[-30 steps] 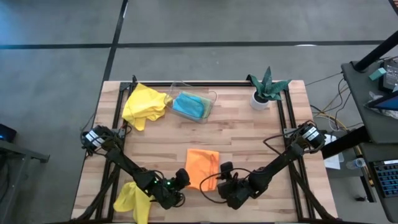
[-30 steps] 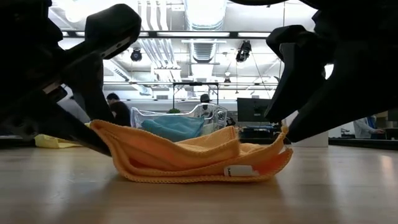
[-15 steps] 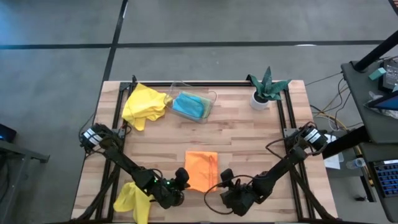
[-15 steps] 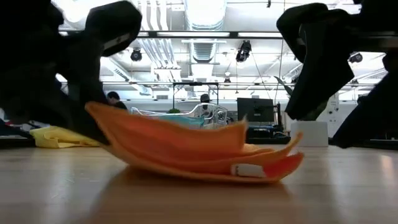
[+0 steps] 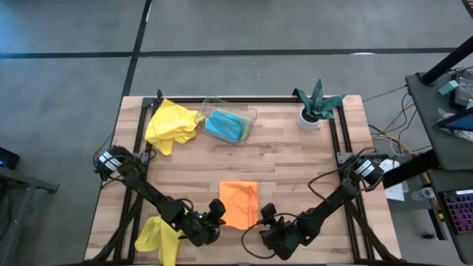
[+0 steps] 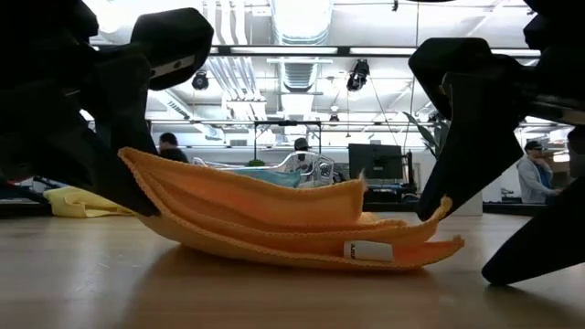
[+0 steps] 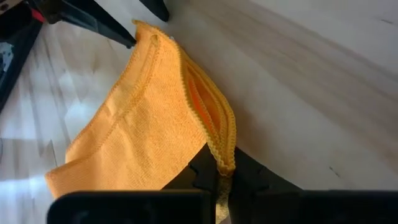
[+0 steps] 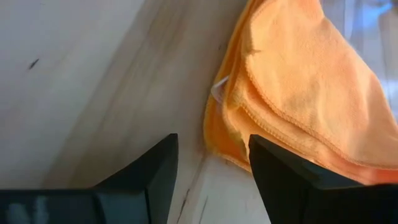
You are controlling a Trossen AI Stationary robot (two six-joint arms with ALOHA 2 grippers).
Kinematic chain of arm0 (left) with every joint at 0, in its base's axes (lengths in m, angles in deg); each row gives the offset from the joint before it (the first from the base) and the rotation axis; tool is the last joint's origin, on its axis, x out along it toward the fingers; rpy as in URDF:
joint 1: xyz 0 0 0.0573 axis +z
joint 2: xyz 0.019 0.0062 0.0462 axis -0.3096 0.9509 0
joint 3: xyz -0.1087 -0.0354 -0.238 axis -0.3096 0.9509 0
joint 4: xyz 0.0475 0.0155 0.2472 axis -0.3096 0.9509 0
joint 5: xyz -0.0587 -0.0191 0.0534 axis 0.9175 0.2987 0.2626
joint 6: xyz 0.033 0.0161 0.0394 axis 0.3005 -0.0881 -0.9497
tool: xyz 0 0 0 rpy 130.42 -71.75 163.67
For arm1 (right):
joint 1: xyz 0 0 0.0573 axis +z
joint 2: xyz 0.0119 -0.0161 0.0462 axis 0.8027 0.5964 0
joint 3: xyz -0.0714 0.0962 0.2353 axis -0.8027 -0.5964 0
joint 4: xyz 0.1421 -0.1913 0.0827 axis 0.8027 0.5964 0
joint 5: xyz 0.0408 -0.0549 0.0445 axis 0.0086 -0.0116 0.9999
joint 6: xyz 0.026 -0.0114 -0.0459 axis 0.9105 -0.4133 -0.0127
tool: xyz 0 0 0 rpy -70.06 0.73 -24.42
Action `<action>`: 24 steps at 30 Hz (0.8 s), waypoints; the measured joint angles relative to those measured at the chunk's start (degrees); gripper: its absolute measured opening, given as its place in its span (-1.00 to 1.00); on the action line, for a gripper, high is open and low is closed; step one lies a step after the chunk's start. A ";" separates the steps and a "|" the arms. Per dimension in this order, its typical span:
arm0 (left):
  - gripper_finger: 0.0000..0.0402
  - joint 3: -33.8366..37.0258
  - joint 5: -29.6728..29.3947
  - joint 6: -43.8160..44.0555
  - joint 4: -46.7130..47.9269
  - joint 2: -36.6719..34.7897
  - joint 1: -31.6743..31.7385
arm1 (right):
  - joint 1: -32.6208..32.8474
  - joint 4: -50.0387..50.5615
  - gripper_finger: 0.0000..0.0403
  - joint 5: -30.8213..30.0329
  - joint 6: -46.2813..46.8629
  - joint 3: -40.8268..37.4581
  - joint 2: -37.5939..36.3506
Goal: Fold microfiber towels
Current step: Fold the orange towel
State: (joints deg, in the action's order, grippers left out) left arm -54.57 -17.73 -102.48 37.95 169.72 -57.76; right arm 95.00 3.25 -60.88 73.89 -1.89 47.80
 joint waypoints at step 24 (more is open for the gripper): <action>-1.00 -0.02 0.64 0.06 -0.04 -0.17 0.00 | 0.08 15.61 -0.77 0.59 1.76 8.68 -2.46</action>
State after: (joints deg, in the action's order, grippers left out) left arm -54.60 -17.09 -102.42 37.90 169.55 -57.76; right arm 95.08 18.86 -60.30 75.64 6.78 45.34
